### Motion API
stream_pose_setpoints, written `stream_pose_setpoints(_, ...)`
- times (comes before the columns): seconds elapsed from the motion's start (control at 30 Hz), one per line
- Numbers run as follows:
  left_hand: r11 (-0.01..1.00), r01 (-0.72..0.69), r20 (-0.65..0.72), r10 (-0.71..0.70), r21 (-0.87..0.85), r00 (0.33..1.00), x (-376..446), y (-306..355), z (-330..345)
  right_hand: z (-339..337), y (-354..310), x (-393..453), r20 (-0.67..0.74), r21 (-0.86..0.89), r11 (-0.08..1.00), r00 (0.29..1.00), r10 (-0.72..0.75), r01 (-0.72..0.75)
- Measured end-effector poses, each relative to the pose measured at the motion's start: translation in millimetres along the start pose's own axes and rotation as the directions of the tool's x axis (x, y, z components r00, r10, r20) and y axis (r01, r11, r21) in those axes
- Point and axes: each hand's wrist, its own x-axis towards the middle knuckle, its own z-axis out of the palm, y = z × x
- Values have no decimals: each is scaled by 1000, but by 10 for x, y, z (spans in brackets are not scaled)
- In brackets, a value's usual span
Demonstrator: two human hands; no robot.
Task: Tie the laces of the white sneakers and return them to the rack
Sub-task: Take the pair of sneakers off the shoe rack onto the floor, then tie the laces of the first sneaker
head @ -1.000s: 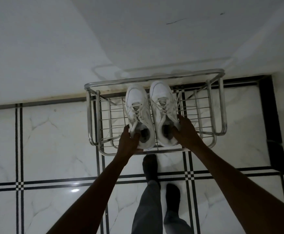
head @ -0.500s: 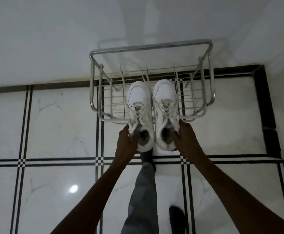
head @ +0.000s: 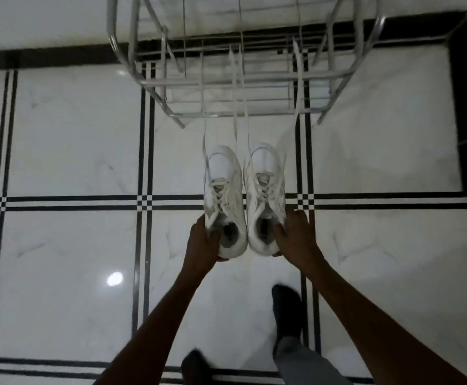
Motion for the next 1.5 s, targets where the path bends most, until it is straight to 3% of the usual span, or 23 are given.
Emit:
stream_pose_setpoints(0.07, 1000, -27, -15, 26, -11, 1000, 260, -603, 157, 490, 412, 170, 14, -11, 1000, 1000, -8, 8)
stream_pose_setpoints(0.43, 999, -30, 12, 30, -26, 999, 1225, -1907, 547, 1601, 1324, 869, -39, 6, 998, 997, 61, -61)
stream_pose_setpoints(0.53, 998, -49, 19, 50, -46, 999, 1347, -1977, 614, 1664, 1376, 958, -58, 16, 997, 996, 74, -74)
stream_pose_setpoints(0.67, 995, -75, -51, 78, 65, 996, 1398, -2056, 605, 1665, 1260, 860, -160, -191, 978, 986, 56, -87)
stream_pose_setpoints(0.73, 989, -69, -118, 85, 129, 989, 1381, -2068, 569, 1657, 1108, 728, -320, -329, 942, 946, -49, -62)
stream_pose_setpoints(0.8, 983, -146, -172, 163, 111, 971, 1394, -2047, 560, 1662, 884, 634, -445, -351, 931, 858, -257, 97)
stream_pose_setpoints(0.87, 970, -236, -221, 245, 68, 944, 1416, -1951, 581, 1759, 677, 669, -381, -278, 926, 856, -350, 256)
stream_pose_setpoints(0.97, 946, -325, -294, 315, 15, 902, 1502, -1832, 601, 2042, 555, 843, -188, -292, 921, 929, -318, 256)
stream_pose_setpoints(1.1, 908, -411, -362, 412, 84, 836, 1681, -1837, 555, 2195, 606, 1073, -251, -232, 934, 911, -328, 273)
stream_pose_setpoints(1.3, 816, -545, -322, 577, 193, 751, 1803, -1891, 524, 2187, 649, 1180, -302, -141, 939, 890, -341, 312)
stream_pose_setpoints(1.4, 799, -511, -338, 598, 316, 727, 1736, -1878, 529, 2234, 621, 1130, -345, -122, 947, 882, -320, 296)
stream_pose_setpoints(1.5, 800, -438, -330, 578, 410, 746, 1639, -1832, 486, 2225, 552, 1018, -362, -101, 952, 881, -305, 289)
